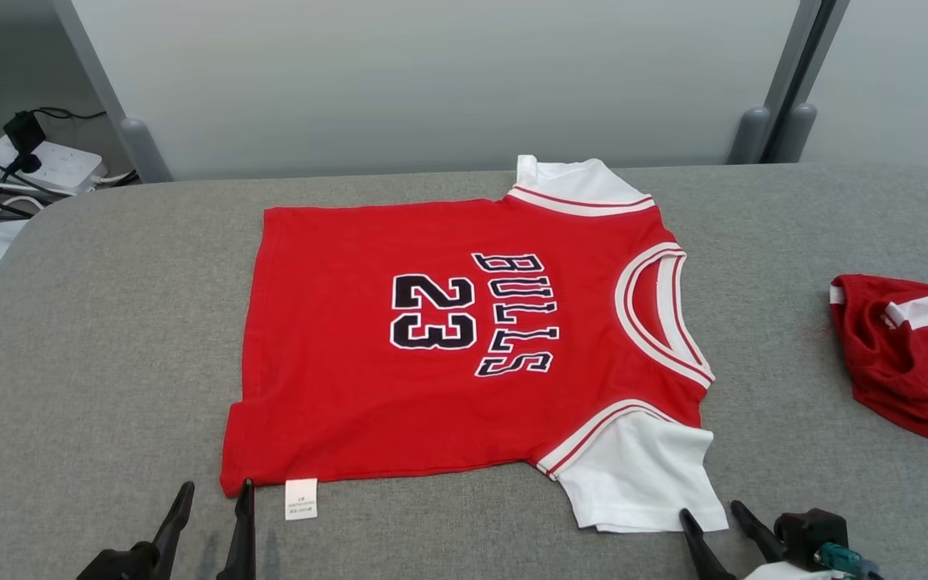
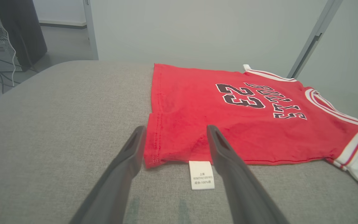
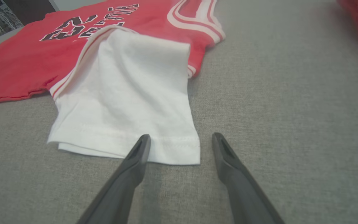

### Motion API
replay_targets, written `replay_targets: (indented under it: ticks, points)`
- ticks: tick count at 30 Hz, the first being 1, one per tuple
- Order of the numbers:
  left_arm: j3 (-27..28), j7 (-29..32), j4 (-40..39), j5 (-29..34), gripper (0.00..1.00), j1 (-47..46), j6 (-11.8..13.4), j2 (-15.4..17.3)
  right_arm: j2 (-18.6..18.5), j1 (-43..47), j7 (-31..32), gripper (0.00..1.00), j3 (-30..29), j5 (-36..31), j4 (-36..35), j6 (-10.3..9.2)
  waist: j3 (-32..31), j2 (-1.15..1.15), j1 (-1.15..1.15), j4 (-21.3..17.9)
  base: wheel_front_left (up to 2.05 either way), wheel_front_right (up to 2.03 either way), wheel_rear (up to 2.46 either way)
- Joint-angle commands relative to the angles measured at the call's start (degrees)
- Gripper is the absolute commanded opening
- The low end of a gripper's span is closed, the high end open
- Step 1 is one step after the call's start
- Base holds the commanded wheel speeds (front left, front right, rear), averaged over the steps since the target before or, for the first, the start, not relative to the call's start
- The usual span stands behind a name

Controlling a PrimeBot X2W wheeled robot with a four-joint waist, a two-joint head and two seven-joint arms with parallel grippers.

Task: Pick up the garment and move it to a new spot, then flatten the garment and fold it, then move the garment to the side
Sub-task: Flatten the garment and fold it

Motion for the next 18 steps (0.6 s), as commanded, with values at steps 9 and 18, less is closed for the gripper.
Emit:
replay_targets:
  ticks: [9, 18]
  points:
    - [1.6, -0.5, -0.4, 0.5, 1.00, -4.7, -0.5, 0.2, 0.8, -3.3, -0.8, 0.49, 1.3, 1.4, 1.6, 0.25, 1.3, 0.00, 0.00, 0.7, 0.00, 0.00, 0.00]
    - [2.9, -0.5, 2.1, 0.4, 1.00, -5.9, -0.6, 0.2, -0.2, -3.4, -0.8, 0.00, 1.5, 1.5, -0.7, 0.25, 2.1, 0.00, 0.00, -0.3, 0.00, 0.00, 0.00]
